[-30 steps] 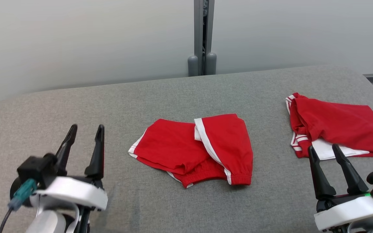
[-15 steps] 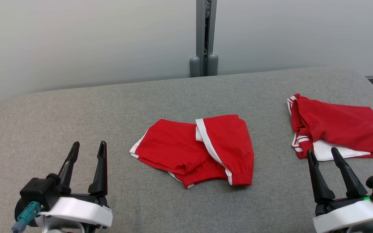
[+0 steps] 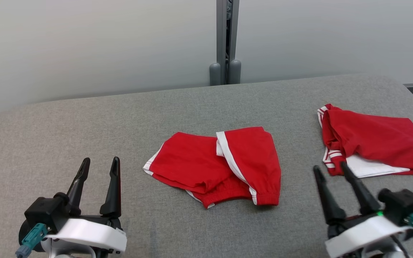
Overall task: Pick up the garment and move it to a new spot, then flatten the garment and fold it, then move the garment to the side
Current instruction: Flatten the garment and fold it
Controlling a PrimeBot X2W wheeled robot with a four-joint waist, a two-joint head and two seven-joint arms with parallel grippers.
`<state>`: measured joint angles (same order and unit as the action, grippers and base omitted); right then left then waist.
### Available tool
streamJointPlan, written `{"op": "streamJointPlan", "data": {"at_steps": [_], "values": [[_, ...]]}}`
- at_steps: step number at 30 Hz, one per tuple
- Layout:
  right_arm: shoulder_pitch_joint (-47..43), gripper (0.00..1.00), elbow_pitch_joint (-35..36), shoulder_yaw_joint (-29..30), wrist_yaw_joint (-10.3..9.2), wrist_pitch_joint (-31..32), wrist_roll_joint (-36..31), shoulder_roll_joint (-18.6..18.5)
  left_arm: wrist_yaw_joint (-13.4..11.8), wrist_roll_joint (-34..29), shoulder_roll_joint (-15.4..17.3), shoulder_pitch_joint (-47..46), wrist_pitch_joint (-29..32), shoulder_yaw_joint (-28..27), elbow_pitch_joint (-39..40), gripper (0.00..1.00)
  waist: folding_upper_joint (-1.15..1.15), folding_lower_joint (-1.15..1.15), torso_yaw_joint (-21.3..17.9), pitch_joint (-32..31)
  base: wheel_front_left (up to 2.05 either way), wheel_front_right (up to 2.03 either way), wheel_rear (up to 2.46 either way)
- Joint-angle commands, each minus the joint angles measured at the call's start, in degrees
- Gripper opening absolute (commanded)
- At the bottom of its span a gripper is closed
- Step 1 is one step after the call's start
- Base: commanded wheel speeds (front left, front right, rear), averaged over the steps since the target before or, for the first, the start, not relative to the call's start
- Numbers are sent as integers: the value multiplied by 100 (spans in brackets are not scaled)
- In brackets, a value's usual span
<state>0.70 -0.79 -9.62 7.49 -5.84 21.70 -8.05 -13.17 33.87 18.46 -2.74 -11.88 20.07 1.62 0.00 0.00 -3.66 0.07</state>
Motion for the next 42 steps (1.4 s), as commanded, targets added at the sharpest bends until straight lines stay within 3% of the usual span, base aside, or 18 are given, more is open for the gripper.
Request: {"op": "streamJointPlan", "data": {"at_steps": [1,6,11,21,22,23,24,32,42], "values": [[82,100,-43,-79,1,68,10,-29,-9,13,3,8,-22,-11,-8,100,0,0,5,5,0,0,0],[554,100,-538,-853,1,708,-39,40,15,41,-29,-94,2,32,-31,100,0,0,112,74,0,0,0],[967,100,-1256,-1195,1,1312,-298,139,53,68,-81,-157,3,75,-109,100,0,0,356,164,0,0,0],[1296,100,-2335,-665,0,2172,-904,425,153,131,-159,-268,-67,126,-305,100,0,0,752,243,0,0,0],[1300,95,-2363,-632,0,2189,-936,439,163,138,-160,-279,-67,128,-321,100,0,0,774,250,0,0,0],[1311,43,-2388,-609,0,2193,-941,450,163,141,-161,-282,-72,130,-332,100,0,0,792,255,0,0,0],[1329,0,-2408,-587,0,2186,-959,462,167,142,-161,-280,-78,132,-339,100,0,0,808,260,0,0,0],[1639,0,-2294,-263,0,2126,-986,480,181,125,-143,-358,-62,164,-308,100,0,0,936,386,0,0,0],[3080,0,-2294,401,0,2389,-1057,-322,352,72,-254,-735,-68,348,-324,100,0,0,1350,1186,0,0,0]]}}
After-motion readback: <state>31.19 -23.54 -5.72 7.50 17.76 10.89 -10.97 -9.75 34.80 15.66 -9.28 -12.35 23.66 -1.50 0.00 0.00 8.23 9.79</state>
